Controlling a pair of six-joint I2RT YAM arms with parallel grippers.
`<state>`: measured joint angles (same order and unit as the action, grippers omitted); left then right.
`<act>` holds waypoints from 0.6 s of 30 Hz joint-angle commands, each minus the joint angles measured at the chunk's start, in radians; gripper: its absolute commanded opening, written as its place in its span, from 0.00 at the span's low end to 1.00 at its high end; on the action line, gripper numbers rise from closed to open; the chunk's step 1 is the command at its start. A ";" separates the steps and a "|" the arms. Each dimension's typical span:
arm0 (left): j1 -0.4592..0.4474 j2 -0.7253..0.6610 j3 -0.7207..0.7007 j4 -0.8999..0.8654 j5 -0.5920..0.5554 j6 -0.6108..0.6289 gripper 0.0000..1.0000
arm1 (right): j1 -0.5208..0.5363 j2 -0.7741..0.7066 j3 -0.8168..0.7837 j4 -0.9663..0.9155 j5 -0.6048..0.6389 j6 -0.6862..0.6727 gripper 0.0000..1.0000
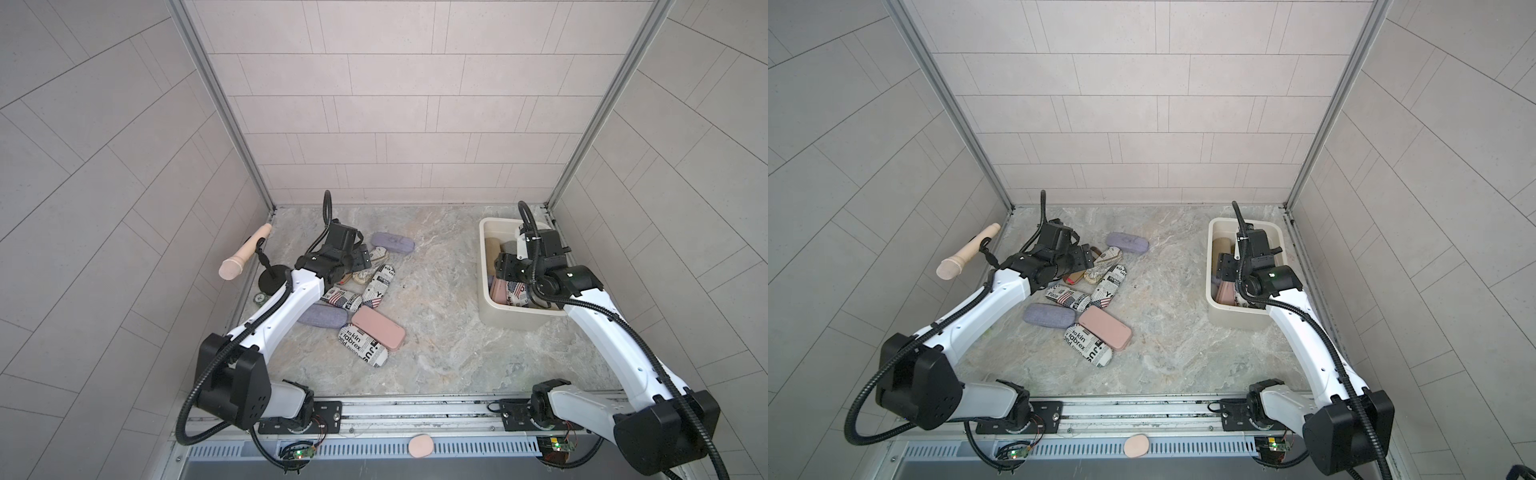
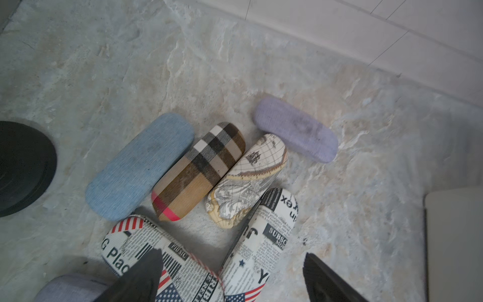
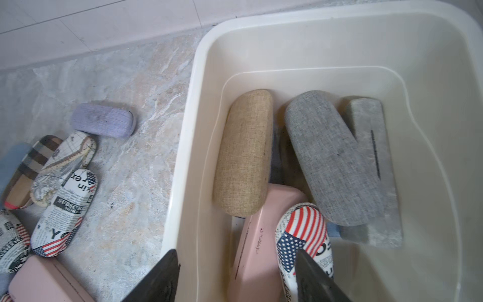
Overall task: Put the glasses cases into the storage boxes
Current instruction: Pick up the glasses case at the center of the board.
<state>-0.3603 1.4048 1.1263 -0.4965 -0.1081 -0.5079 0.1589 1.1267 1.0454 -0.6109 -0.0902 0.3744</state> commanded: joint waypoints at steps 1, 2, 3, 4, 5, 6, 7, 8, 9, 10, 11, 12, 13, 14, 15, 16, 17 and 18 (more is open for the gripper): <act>-0.001 0.095 0.096 -0.182 -0.029 0.136 0.90 | 0.001 -0.025 -0.013 0.082 -0.093 -0.010 0.72; -0.001 0.140 0.133 -0.222 -0.002 0.168 0.86 | 0.001 -0.022 -0.012 0.086 -0.119 -0.018 0.73; -0.002 0.191 0.177 -0.269 0.033 0.196 0.84 | 0.001 -0.018 -0.013 0.085 -0.132 -0.020 0.73; -0.003 0.233 0.217 -0.316 0.064 0.217 0.83 | 0.002 -0.015 -0.010 0.081 -0.141 -0.024 0.74; -0.010 0.281 0.246 -0.351 0.103 0.226 0.80 | 0.002 -0.012 -0.008 0.076 -0.150 -0.031 0.75; -0.021 0.319 0.262 -0.370 0.135 0.239 0.79 | 0.002 -0.011 -0.010 0.074 -0.152 -0.030 0.77; -0.032 0.343 0.269 -0.377 0.156 0.252 0.78 | 0.002 -0.015 -0.016 0.078 -0.148 -0.018 0.79; -0.053 0.372 0.275 -0.387 0.147 0.258 0.78 | 0.002 -0.025 -0.031 0.093 -0.139 -0.004 0.82; -0.075 0.392 0.279 -0.392 0.136 0.268 0.78 | 0.002 -0.040 -0.050 0.111 -0.141 0.003 0.85; -0.091 0.406 0.284 -0.396 0.134 0.278 0.78 | 0.001 -0.052 -0.063 0.125 -0.148 0.005 0.87; -0.105 0.428 0.292 -0.407 0.132 0.281 0.79 | 0.001 -0.064 -0.073 0.134 -0.152 0.003 0.89; -0.110 0.443 0.298 -0.409 0.139 0.284 0.79 | 0.002 -0.073 -0.078 0.134 -0.151 0.003 0.90; -0.116 0.454 0.300 -0.409 0.149 0.287 0.80 | 0.001 -0.077 -0.082 0.136 -0.150 0.001 0.90; -0.119 0.464 0.302 -0.410 0.147 0.282 0.80 | 0.001 -0.076 -0.081 0.133 -0.152 -0.005 0.90; -0.121 0.472 0.303 -0.408 0.146 0.281 0.81 | 0.002 -0.073 -0.078 0.128 -0.152 -0.008 0.90; -0.123 0.478 0.302 -0.404 0.149 0.285 0.82 | 0.002 -0.069 -0.070 0.116 -0.155 -0.007 0.90; -0.126 0.484 0.301 -0.400 0.153 0.287 0.83 | 0.002 -0.062 -0.064 0.107 -0.157 -0.011 0.90; -0.130 0.490 0.302 -0.400 0.155 0.293 0.83 | 0.002 -0.059 -0.060 0.104 -0.161 -0.012 0.90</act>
<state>-0.4927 1.8938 1.3895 -0.8536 0.0418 -0.2443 0.1589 1.0714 0.9684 -0.5110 -0.2375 0.3740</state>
